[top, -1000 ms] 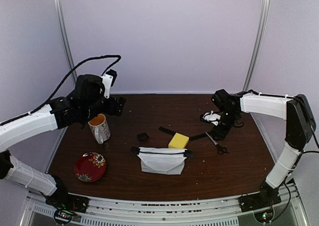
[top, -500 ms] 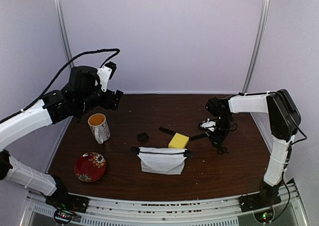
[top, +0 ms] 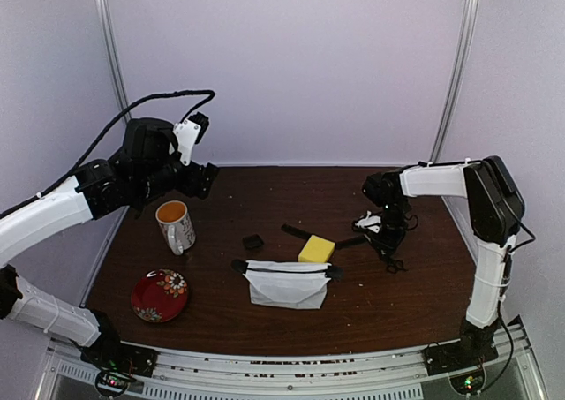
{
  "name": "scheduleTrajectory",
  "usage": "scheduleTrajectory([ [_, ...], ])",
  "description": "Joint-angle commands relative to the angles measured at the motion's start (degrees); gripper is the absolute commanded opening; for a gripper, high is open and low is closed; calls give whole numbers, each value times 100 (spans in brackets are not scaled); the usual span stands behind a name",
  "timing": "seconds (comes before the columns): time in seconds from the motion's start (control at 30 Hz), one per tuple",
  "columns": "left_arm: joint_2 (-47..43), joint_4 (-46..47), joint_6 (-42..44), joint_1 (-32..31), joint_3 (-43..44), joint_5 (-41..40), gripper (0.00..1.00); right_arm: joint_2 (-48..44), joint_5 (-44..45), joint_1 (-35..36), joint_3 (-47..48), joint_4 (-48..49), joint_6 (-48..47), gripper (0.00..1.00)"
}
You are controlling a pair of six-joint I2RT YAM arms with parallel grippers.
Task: Sort the hair-cutting tools
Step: Pick up the scissors from the center of the board.
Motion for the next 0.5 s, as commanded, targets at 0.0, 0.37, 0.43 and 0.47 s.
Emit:
scheduleTrajectory([
  [0.0, -34, 61, 58, 37, 159, 89, 90, 129, 215, -35, 143, -378, -21, 29],
  [0.37, -71, 3, 68, 37, 191, 142, 90, 301, 399, -26, 46, -632, -165, 14],
  [0.43, -64, -5, 73, 37, 191, 148, 90, 208, 300, -26, -50, -585, -177, 11],
  [0.47, -58, -6, 86, 37, 191, 142, 90, 152, 233, -27, -94, -590, -178, 10],
])
